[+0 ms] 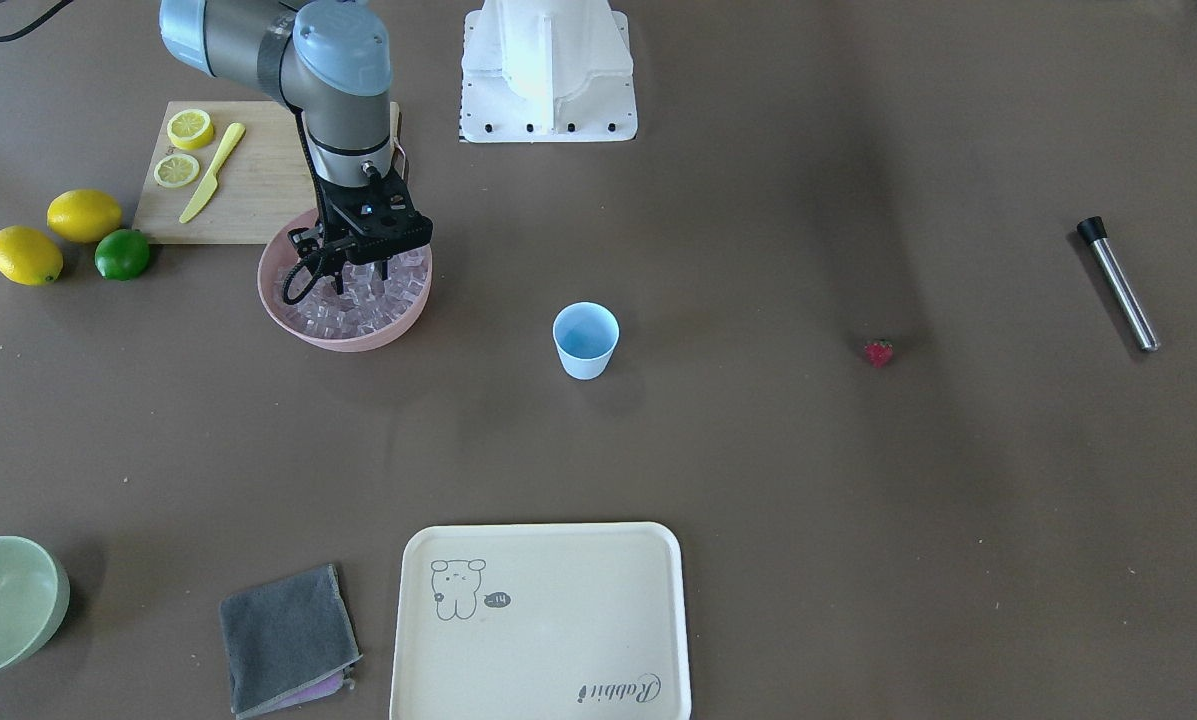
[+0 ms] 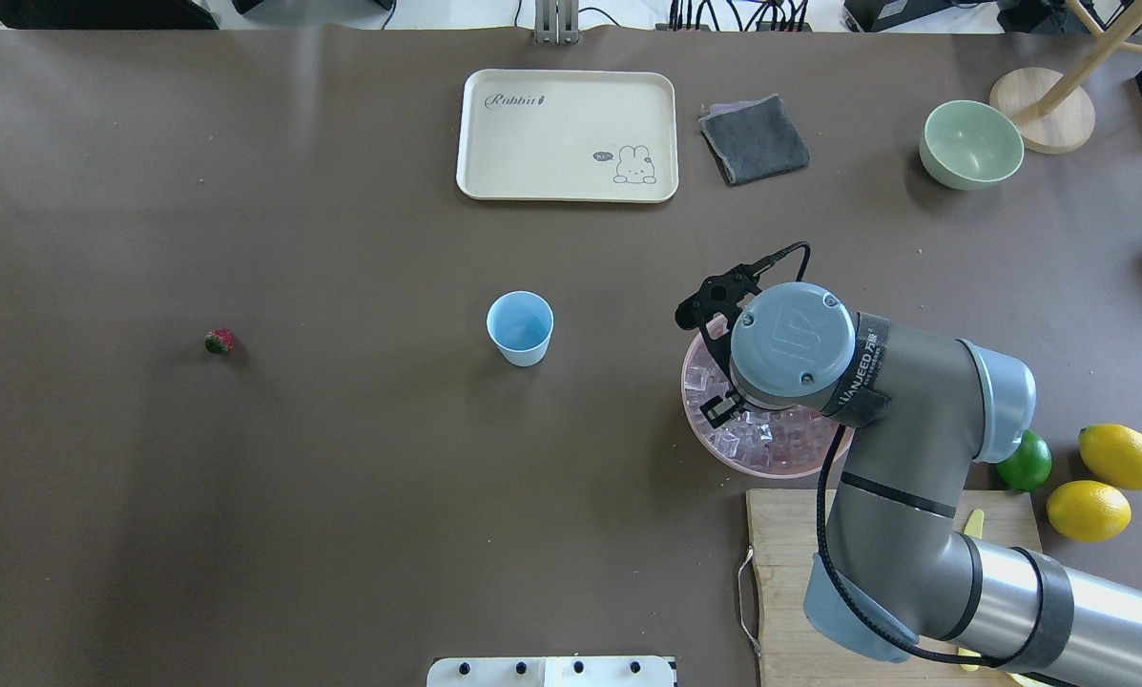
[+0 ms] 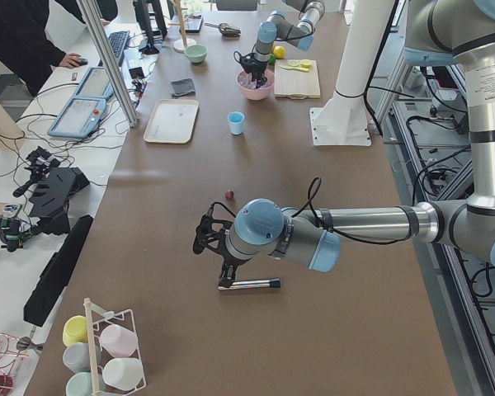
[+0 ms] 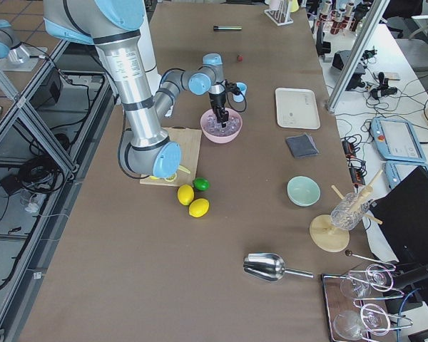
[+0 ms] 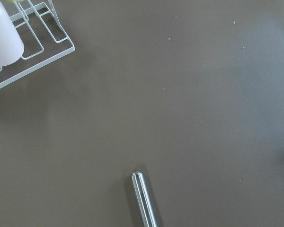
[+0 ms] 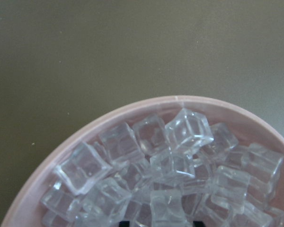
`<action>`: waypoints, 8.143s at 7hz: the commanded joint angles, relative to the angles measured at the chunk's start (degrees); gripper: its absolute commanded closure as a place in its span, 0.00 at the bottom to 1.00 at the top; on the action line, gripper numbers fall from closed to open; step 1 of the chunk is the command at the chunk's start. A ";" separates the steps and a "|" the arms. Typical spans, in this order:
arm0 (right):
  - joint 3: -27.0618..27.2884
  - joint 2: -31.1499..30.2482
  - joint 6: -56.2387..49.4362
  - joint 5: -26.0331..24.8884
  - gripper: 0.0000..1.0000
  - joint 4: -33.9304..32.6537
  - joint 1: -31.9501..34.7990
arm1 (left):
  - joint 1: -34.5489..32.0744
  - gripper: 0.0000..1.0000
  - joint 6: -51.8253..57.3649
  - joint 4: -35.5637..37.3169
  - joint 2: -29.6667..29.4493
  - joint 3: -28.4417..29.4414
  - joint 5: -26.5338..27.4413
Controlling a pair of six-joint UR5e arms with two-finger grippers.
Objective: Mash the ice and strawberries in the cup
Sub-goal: 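Lower the right gripper into the pink bowl and grasp an ice cube, then carry the ice cube with the right gripper over the light-blue cup, then open the right gripper to drop the ice cube into the cup, then move the right gripper back over the pink ice bowl, then grasp another ice cube from the bowl with the right gripper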
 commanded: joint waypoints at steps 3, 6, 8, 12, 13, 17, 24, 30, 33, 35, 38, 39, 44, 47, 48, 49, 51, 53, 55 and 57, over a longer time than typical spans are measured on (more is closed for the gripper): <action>0.87 0.37 0.00 0.09 0.86 -0.09 0.61 | 0.00 0.01 0.00 0.00 0.08 -0.14 0.00; 3.06 0.19 0.00 0.26 0.92 -0.18 2.02 | 0.00 0.01 0.00 0.00 -0.01 0.04 0.00; 4.13 1.94 9.51 0.26 0.92 -0.18 1.85 | 0.00 0.01 0.00 0.09 -0.01 0.13 0.09; -7.87 21.84 15.01 0.26 0.97 -4.90 1.76 | 0.09 0.01 0.00 0.18 -0.10 0.56 0.09; -13.74 26.69 17.38 0.35 1.00 -4.49 1.67 | 0.09 0.01 0.00 0.18 -0.27 0.91 0.17; -30.93 35.62 21.27 0.26 0.99 6.55 0.18 | 0.00 0.01 0.00 0.18 -0.10 1.35 0.26; -24.55 28.86 20.39 1.05 0.96 6.24 0.18 | -0.27 0.01 0.00 0.18 0.16 1.71 0.09; -23.65 29.11 21.44 1.14 0.73 6.42 -0.43 | -0.27 0.01 0.00 0.09 0.08 1.53 0.09; -22.86 29.20 21.71 1.40 0.02 6.50 -0.61 | -0.27 0.01 0.00 0.18 0.16 1.62 0.09; -20.59 27.28 21.62 1.41 0.02 6.15 -0.35 | -0.27 0.01 0.00 0.09 0.16 1.45 0.00; -2.50 10.16 17.85 4.63 0.03 5.02 4.11 | -0.27 0.01 0.00 0.09 0.34 1.09 0.00; -1.07 7.78 17.84 4.13 0.03 2.75 5.09 | -0.27 0.01 0.00 -0.08 0.43 1.18 0.00; 1.94 0.90 19.85 5.97 0.02 -1.49 3.88 | -0.27 0.01 0.00 -0.17 0.16 1.45 0.09; 1.66 -0.60 21.70 7.56 0.02 -0.88 2.56 | -0.35 0.01 0.00 -0.35 0.25 0.57 0.09; 0.80 -0.51 21.53 7.56 0.03 -0.79 1.33 | -0.35 0.01 0.00 -0.26 0.43 0.22 0.09; 0.61 -0.86 21.01 7.73 0.09 -0.79 1.06 | -0.35 0.01 0.00 -0.35 0.43 0.30 0.26; 0.26 -0.60 21.09 7.73 0.21 -0.70 0.97 | -1.22 0.01 0.00 -0.44 0.34 0.13 0.26; 0.52 -0.42 20.92 8.34 0.42 -0.79 1.58 | -2.02 0.01 0.00 -0.44 0.16 -0.05 0.35; 0.70 -0.25 20.66 11.16 0.43 -0.70 3.16 | -2.02 0.01 0.00 -0.44 0.25 -0.05 0.35; 0.17 -0.60 20.65 10.99 0.42 -0.62 2.91 | -2.02 0.01 0.00 -0.53 0.34 -0.22 0.35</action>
